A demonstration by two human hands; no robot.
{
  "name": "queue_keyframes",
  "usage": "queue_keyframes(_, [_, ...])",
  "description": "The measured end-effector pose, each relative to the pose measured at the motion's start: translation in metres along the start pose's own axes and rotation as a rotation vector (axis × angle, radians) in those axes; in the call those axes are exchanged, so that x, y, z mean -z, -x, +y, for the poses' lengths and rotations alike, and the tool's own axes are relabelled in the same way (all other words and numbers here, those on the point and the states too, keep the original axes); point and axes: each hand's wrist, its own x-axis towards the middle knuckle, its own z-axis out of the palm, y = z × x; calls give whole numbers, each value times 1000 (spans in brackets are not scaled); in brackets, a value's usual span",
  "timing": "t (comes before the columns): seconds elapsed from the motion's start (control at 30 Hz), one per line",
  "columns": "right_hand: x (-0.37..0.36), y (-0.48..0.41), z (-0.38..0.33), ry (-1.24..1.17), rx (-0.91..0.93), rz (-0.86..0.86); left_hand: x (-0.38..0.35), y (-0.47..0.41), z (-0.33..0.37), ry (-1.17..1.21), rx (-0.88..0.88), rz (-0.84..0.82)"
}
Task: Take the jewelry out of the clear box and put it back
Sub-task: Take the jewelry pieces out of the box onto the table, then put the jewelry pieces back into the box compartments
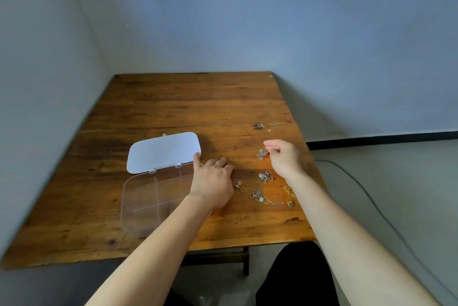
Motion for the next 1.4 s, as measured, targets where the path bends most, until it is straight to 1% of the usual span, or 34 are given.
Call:
queue_keyframes(0.13, [6,7,1,13,25,-61,1,-1,-1,-3,-2,-20])
queue_keyframes(0.27, [14,26,-3,52,115,-94,6,0,0,28,-5,-27])
queue_keyframes(0.4, [32,47,1,94,175,-58,17,5,2,35,1,-13])
queue_keyframes(0.5, [44,64,11,79,182,-9,22,20,12,26,-27,103])
queue_keyframes(0.63, [51,94,36,97,139,87,12,51,36,112,-152,235])
queue_keyframes(0.67, [50,102,42,86,123,98,7,57,42,136,-175,239])
queue_keyframes(0.73, [45,118,55,72,95,108,-6,66,52,168,-189,187])
queue_keyframes(0.83, [38,138,68,104,128,142,-23,68,59,195,-169,99])
queue_keyframes(0.9, [37,144,72,114,176,154,-29,67,58,190,-157,97])
queue_keyframes(1.03, [36,145,75,168,205,126,-38,67,56,160,-151,111])
queue_keyframes(1.17, [33,142,81,223,235,111,-42,68,58,186,-146,178])
queue_keyframes(1.4, [38,135,87,248,292,126,-44,69,52,383,-39,299])
